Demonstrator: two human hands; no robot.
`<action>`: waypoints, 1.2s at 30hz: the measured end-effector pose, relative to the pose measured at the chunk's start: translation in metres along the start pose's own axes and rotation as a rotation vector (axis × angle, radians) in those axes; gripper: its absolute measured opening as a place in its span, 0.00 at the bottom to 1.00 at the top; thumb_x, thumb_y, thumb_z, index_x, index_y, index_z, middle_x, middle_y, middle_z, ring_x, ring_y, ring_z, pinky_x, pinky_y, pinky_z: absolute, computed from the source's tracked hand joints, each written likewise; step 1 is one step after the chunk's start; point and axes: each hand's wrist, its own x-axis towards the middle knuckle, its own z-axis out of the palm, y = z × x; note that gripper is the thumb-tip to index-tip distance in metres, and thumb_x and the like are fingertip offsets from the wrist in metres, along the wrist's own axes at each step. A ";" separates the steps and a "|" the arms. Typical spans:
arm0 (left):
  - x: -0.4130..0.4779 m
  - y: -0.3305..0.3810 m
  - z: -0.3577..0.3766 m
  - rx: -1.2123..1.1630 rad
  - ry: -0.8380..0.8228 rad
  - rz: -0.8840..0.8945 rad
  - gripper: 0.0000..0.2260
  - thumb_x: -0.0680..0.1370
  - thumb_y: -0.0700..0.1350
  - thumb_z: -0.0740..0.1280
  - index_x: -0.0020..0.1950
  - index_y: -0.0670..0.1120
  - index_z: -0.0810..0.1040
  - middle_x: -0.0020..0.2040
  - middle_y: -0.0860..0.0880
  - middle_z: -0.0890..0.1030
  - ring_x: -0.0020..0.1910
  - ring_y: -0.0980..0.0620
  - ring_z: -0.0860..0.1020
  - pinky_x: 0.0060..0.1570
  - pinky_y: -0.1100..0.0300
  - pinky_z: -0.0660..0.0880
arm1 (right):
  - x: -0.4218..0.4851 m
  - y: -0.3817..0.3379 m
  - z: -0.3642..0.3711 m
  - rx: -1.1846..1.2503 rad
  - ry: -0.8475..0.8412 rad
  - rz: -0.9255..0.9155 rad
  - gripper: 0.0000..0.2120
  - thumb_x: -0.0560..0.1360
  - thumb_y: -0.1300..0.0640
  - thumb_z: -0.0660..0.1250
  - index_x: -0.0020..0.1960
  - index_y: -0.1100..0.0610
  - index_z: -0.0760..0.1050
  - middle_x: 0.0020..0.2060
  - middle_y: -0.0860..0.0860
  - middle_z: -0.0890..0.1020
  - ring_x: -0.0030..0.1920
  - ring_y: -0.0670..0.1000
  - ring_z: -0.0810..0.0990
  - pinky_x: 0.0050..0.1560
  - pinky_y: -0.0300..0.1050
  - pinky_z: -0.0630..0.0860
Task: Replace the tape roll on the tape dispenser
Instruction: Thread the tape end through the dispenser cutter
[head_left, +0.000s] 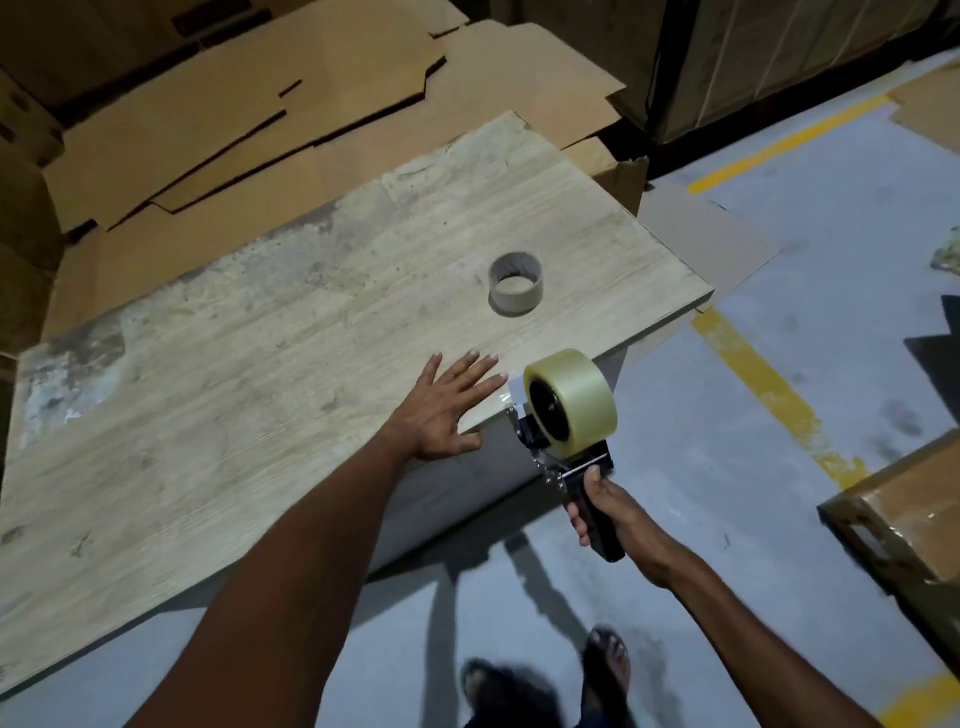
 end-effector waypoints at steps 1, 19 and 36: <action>0.000 0.000 0.001 0.004 -0.002 -0.010 0.43 0.75 0.70 0.58 0.86 0.58 0.47 0.87 0.53 0.45 0.85 0.48 0.44 0.78 0.30 0.43 | -0.001 0.000 0.001 -0.007 0.016 0.005 0.43 0.62 0.19 0.66 0.48 0.60 0.74 0.40 0.57 0.78 0.36 0.53 0.75 0.43 0.51 0.73; -0.004 0.007 0.002 -0.017 0.035 -0.135 0.45 0.72 0.68 0.67 0.84 0.66 0.47 0.86 0.55 0.43 0.85 0.50 0.40 0.73 0.23 0.38 | -0.025 0.036 0.022 -0.280 0.355 -0.224 0.38 0.71 0.22 0.53 0.38 0.59 0.69 0.28 0.50 0.74 0.28 0.50 0.70 0.31 0.47 0.69; -0.005 0.010 -0.002 -0.022 0.047 -0.139 0.48 0.68 0.64 0.68 0.85 0.63 0.50 0.86 0.55 0.44 0.85 0.52 0.40 0.74 0.24 0.39 | 0.043 0.078 0.024 -0.135 0.432 -0.070 0.33 0.76 0.25 0.54 0.36 0.55 0.72 0.28 0.51 0.77 0.26 0.51 0.72 0.30 0.45 0.68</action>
